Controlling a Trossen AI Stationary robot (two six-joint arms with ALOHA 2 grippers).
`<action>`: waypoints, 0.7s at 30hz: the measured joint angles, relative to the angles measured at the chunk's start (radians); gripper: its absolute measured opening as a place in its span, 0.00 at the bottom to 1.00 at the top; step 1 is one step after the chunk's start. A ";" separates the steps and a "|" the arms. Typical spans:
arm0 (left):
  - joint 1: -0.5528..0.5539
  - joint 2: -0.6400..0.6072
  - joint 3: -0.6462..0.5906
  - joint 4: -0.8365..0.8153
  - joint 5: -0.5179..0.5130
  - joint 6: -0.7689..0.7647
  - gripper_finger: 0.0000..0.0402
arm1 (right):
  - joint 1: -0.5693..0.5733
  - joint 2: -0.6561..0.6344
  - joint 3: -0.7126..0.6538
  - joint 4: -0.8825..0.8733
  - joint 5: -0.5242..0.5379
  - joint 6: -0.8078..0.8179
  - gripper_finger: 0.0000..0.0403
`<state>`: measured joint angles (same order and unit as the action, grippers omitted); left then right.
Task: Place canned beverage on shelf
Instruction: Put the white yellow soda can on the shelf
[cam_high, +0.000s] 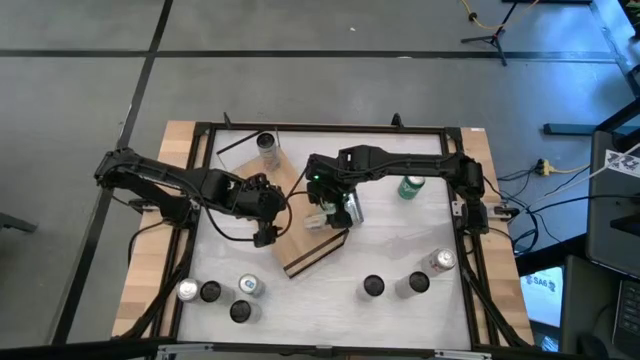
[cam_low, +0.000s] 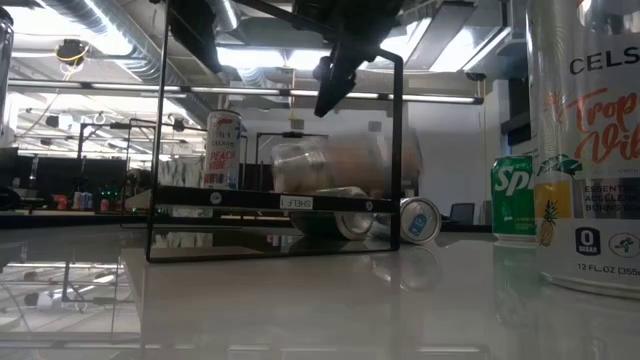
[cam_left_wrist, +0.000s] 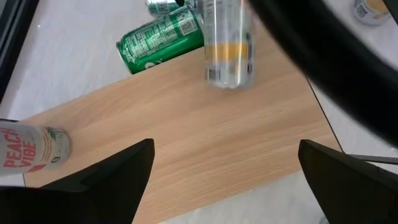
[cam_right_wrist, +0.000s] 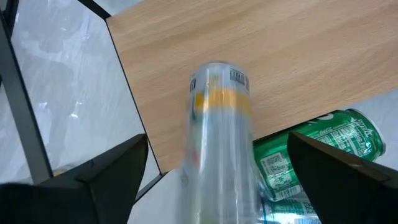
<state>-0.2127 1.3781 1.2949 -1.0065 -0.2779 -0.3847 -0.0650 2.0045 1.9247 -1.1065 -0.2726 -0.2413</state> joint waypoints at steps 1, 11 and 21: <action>0.000 0.000 0.000 0.000 0.000 0.000 0.96 | 0.000 0.000 0.000 -0.002 0.000 0.000 0.93; 0.000 0.000 0.000 -0.002 0.000 0.000 0.96 | -0.001 -0.004 0.064 -0.111 0.078 0.000 0.89; 0.000 0.000 0.000 -0.004 0.003 -0.001 0.96 | -0.001 -0.057 0.118 -0.245 0.058 0.000 0.89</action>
<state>-0.2127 1.3785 1.2949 -1.0103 -0.2749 -0.3859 -0.0658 1.9470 2.0429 -1.3510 -0.2146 -0.2413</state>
